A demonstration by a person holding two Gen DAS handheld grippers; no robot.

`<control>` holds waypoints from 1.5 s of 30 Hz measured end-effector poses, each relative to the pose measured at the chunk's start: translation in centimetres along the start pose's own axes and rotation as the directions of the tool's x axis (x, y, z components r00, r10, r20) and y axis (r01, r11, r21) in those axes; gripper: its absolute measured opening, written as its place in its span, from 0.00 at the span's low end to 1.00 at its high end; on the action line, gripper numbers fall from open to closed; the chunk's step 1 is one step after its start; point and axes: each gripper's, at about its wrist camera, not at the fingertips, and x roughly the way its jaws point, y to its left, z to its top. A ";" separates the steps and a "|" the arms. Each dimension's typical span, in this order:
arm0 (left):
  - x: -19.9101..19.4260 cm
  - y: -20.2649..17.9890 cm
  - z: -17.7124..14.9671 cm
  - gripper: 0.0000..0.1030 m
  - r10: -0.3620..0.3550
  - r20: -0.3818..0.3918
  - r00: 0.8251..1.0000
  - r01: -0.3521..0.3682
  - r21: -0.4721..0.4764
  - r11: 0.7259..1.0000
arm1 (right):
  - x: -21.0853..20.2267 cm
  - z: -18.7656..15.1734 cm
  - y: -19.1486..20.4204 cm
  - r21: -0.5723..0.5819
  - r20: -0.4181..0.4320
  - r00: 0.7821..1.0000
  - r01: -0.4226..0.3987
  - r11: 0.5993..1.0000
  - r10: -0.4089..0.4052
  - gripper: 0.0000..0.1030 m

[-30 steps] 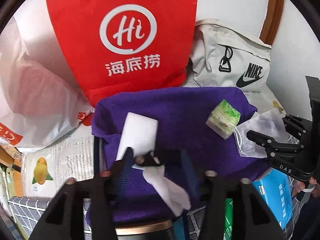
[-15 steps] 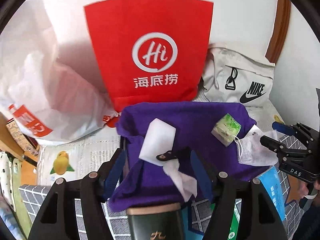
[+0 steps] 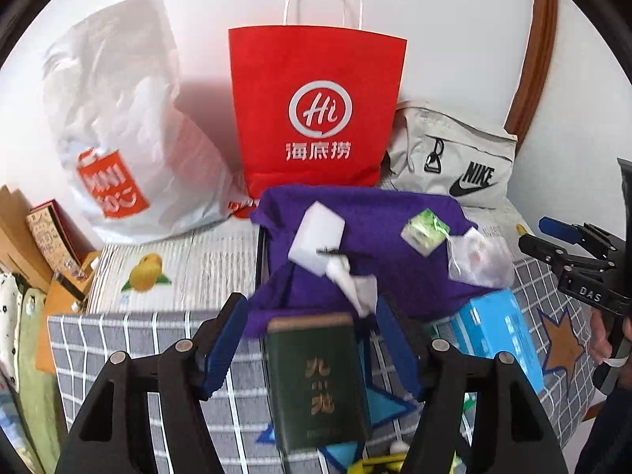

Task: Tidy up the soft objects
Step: 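Grasp black watch strap with right gripper while left holds yellow bag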

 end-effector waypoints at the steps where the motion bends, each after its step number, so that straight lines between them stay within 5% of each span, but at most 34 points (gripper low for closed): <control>1: -0.3 0.0 -0.7 0.64 -0.002 -0.007 1.000 0.002 -0.003 1.000 | -0.4 -0.3 0.3 -0.002 0.001 1.000 -0.003 1.000 0.003 0.59; 17: -1.8 -1.5 -12.7 0.64 -0.089 -0.163 0.983 0.084 -0.035 0.996 | -7.5 -12.6 5.8 -0.005 -0.076 0.992 -0.104 0.995 0.103 0.59; 26: 0.9 -3.2 -15.8 0.63 -0.017 -0.206 0.979 0.024 0.033 0.999 | -7.2 -17.7 6.9 0.002 -0.132 0.987 -0.096 0.995 0.095 0.59; 32: 1.6 -4.4 -16.7 0.41 -0.008 -0.203 0.979 0.025 0.079 0.997 | -4.6 -19.6 7.6 0.001 -0.178 0.978 -0.109 0.994 0.107 0.59; 34: 1.4 -4.2 -16.8 0.24 -0.051 -0.201 0.978 0.065 0.063 0.996 | -3.8 -19.9 7.8 0.012 -0.188 0.975 -0.116 0.993 0.116 0.58; 41: 0.6 -4.4 -16.9 0.21 -0.078 -0.187 0.979 0.094 0.080 0.992 | -2.5 -20.2 9.8 -0.025 -0.200 0.968 -0.157 0.987 0.149 0.55; 45: 0.0 -3.8 -16.6 0.21 -0.098 -0.183 0.978 0.110 0.058 0.992 | -1.0 -20.3 10.2 -0.034 -0.230 0.965 -0.137 0.990 0.125 0.40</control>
